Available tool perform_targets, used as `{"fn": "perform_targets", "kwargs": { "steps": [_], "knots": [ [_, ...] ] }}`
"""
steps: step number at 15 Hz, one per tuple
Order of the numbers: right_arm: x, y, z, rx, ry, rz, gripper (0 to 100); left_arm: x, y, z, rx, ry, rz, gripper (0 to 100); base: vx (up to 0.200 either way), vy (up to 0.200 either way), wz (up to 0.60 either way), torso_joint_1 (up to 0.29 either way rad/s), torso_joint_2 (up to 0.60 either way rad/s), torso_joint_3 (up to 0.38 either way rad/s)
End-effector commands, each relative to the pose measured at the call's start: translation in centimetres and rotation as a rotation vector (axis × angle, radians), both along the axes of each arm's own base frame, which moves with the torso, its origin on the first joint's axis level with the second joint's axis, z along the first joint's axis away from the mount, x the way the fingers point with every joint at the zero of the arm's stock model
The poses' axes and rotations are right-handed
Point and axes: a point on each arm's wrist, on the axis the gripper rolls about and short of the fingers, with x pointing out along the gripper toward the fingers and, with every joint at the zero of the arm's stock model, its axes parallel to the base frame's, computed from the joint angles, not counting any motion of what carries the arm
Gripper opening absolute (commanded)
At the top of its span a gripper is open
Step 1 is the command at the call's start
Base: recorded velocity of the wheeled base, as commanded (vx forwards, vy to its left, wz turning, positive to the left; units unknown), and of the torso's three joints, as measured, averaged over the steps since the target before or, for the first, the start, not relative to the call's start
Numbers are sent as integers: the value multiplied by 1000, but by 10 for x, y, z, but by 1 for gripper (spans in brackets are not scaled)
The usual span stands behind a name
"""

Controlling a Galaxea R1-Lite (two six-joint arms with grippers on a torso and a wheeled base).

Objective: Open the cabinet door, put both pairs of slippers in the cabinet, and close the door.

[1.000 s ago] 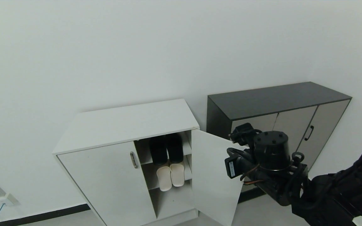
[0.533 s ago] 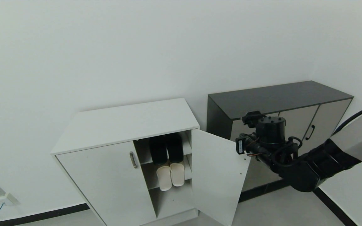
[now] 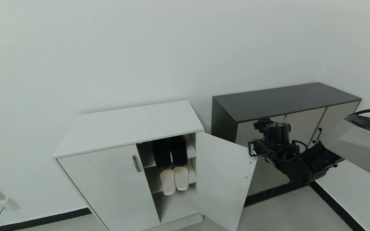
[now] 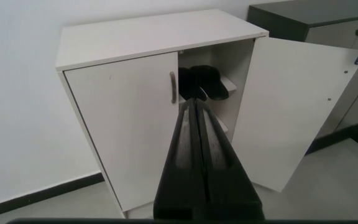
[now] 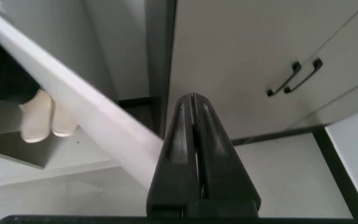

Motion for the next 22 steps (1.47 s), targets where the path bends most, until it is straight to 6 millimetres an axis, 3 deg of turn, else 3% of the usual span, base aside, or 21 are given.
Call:
{"fn": "perform_targets", "kwargs": {
  "steps": [1, 10, 18, 22],
  "knots": [
    [3, 0, -11, -9, 21, -4, 0, 0, 0, 0, 0, 1, 0, 0, 0, 0, 0, 0, 0, 0],
    [-9, 11, -15, -24, 44, 28, 0, 0, 0, 0, 0, 1, 0, 0, 0, 0, 0, 0, 0, 0],
    [-79, 61, 2, -39, 67, 225, 0, 0, 0, 0, 0, 1, 0, 0, 0, 0, 0, 0, 0, 0],
    [-90, 67, 7, -32, 65, 256, 0, 0, 0, 0, 0, 1, 0, 0, 0, 0, 0, 0, 0, 0]
  ]
}}
